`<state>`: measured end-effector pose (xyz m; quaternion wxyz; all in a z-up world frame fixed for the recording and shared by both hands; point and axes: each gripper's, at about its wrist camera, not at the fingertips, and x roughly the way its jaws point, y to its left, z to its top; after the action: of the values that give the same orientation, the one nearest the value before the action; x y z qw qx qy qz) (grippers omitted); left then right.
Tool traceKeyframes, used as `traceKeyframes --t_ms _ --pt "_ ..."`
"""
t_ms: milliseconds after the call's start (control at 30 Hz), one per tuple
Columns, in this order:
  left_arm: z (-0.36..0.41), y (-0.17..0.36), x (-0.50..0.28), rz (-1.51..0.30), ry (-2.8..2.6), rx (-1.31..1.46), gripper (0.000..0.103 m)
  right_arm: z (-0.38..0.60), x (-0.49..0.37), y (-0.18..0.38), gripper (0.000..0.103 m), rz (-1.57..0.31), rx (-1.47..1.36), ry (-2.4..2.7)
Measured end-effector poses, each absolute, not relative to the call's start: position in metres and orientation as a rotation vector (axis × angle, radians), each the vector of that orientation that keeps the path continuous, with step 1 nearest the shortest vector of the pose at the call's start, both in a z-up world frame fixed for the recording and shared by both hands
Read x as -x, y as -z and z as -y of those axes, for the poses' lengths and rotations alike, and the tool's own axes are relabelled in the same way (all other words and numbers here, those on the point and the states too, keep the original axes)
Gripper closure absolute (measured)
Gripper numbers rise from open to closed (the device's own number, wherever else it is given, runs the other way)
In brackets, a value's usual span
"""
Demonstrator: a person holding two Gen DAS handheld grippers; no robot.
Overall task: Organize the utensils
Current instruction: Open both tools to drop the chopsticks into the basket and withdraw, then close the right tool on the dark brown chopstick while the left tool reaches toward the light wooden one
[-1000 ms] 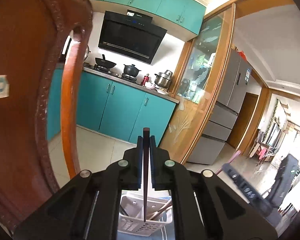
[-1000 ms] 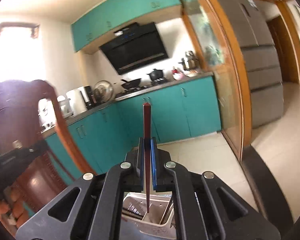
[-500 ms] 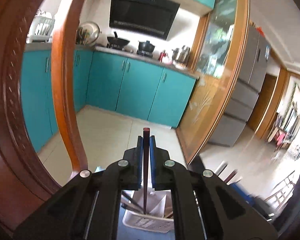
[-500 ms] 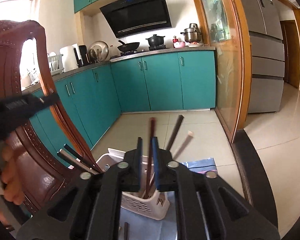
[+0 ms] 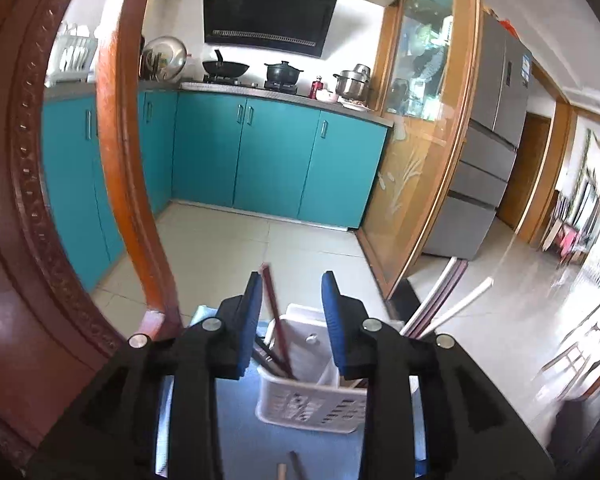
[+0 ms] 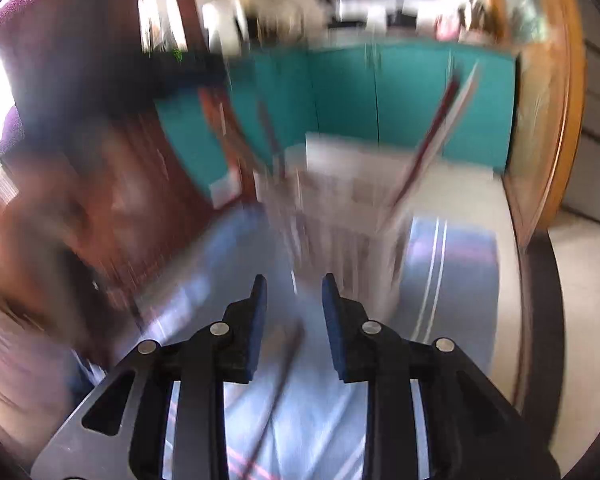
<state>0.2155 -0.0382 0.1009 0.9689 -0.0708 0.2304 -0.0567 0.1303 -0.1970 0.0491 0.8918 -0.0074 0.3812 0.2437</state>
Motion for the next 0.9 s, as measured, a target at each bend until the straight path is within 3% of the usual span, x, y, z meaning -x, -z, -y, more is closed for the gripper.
traceKeyframes --t_ms 200,367,567,667,767,900 --pt "0.027 -0.064 -0.186 -0.421 -0.076 0.022 0.071 0.167 -0.145 0.025 0.074 -1.06 0.094 -0.464" --pt "0.015 -0.036 -0.19 -0.558 -0.085 0.022 0.071 0.149 -0.149 0.042 0.074 -1.105 0.106 -0.468" --pt "0.012 -0.028 -0.181 -0.542 -0.1 -0.022 0.071 0.125 -0.155 0.057 0.075 -1.123 0.15 -0.413" --pt "0.013 -0.025 -0.178 -0.542 -0.097 -0.051 0.071 0.124 -0.157 0.057 0.094 -1.124 0.142 -0.371" --pt "0.015 -0.023 -0.174 -0.544 -0.087 -0.06 0.064 0.143 -0.161 0.056 0.094 -1.162 0.046 -0.338" --pt "0.02 -0.023 -0.17 -0.546 -0.074 -0.077 0.063 0.179 -0.156 0.055 0.095 -1.196 -0.064 -0.267"
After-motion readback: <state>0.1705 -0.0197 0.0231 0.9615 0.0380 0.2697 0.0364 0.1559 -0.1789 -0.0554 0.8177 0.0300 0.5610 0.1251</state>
